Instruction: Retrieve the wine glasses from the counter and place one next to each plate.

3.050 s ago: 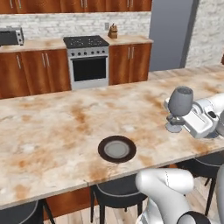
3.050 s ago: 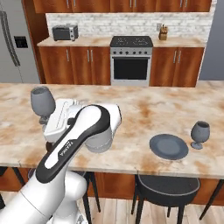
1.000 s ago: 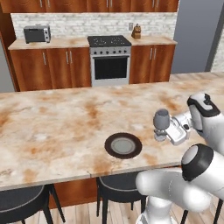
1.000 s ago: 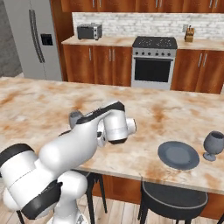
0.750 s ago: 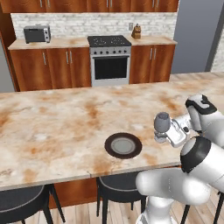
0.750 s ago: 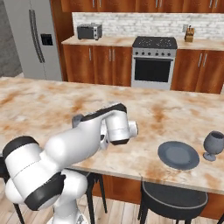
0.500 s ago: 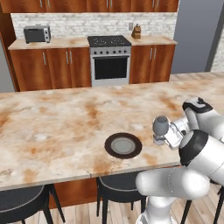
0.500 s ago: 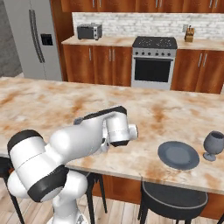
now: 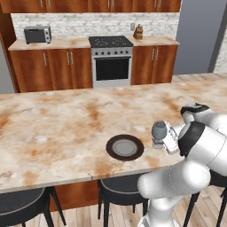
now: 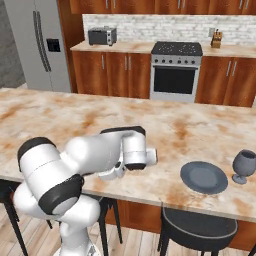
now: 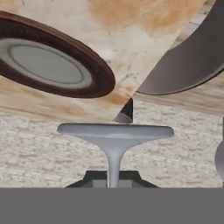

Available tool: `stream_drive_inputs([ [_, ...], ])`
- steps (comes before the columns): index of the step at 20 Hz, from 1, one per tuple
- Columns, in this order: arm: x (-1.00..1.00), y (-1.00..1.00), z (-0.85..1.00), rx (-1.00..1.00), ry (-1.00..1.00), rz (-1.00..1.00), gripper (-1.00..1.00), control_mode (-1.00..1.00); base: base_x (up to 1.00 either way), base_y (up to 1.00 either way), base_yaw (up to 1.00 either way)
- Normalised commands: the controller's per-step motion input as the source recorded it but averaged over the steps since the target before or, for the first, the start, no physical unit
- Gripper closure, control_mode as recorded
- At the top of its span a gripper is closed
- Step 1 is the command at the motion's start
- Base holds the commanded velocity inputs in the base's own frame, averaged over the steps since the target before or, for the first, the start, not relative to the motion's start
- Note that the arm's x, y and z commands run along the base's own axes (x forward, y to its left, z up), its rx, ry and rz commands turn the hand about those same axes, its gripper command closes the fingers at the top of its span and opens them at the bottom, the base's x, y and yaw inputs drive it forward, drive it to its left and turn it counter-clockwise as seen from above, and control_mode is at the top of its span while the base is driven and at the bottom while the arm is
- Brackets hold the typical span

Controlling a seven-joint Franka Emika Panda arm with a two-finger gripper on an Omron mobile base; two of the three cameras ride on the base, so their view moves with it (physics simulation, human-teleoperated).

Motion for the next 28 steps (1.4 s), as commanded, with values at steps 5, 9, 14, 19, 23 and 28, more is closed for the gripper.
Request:
stream_drive_inputs([
  [5,0.35,-0.01,-0.31,0.0,-0.01,-0.04,1.0,-1.0,0.0,0.0,0.0],
  [9,0.39,0.0,-0.25,0.0,-0.01,0.0,1.0,-1.0,0.0,0.0,0.0],
  [14,0.36,-0.1,-0.31,0.0,0.0,0.0,1.0,-1.0,0.0,0.0,0.0],
  [19,0.33,-0.14,-0.32,0.0,0.0,0.0,1.0,-1.0,0.0,0.0,0.0],
  [23,0.28,-0.1,-0.31,0.0,0.0,0.0,1.0,-1.0,0.0,0.0,0.0],
  [28,0.36,-0.01,-0.34,0.0,0.0,0.0,1.0,-1.0,0.0,0.0,0.0],
])
